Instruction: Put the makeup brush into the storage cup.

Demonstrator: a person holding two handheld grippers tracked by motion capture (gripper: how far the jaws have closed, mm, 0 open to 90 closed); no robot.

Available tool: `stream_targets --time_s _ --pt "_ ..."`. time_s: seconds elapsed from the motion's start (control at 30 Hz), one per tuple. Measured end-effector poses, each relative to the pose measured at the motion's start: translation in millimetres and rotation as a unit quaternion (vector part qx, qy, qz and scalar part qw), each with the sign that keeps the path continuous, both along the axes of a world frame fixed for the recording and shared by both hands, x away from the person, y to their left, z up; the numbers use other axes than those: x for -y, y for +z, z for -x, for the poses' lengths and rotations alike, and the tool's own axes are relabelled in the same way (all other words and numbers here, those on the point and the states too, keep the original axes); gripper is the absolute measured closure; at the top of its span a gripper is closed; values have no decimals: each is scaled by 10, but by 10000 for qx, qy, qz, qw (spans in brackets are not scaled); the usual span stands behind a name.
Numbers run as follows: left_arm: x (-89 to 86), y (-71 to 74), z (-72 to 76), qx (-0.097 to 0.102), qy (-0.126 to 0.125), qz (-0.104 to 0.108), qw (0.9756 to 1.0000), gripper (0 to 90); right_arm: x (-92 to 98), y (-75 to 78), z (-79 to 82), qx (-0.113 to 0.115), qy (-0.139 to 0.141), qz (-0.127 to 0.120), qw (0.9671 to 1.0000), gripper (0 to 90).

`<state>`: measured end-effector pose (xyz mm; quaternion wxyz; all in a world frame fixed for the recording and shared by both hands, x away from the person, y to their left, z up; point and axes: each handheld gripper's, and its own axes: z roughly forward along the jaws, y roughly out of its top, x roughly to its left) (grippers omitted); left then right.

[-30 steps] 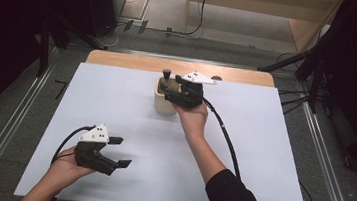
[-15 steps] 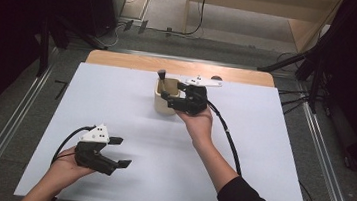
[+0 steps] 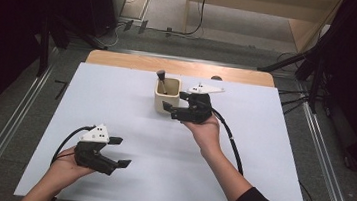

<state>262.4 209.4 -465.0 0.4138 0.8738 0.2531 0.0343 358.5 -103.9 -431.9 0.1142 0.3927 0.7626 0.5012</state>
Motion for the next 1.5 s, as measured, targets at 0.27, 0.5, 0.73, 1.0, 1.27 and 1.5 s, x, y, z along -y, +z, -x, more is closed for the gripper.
stream_targets --time_s 0.27,0.5,0.73,1.0,1.27,1.5 --pt "3 -5 0 -21 17 -9 10000 182 27 -15 136 -110 369 5 9993 241" --pt "5 -7 -3 -18 4 -49 10000 182 47 -58 246 -204 703 158 9972 225" --pt "2 -13 -7 -24 4 -63 10000 182 74 -107 330 -278 872 92 9958 223" --pt "9 -18 -9 -40 5 -64 10000 182 97 -174 407 -389 1084 55 9933 221" --pt "17 -21 -9 -32 -20 -68 10000 182 134 -260 494 -498 1211 24 9914 214" --pt "14 -15 -11 -17 -28 -74 10000 182 212 -302 576 -531 1265 71 9905 214"
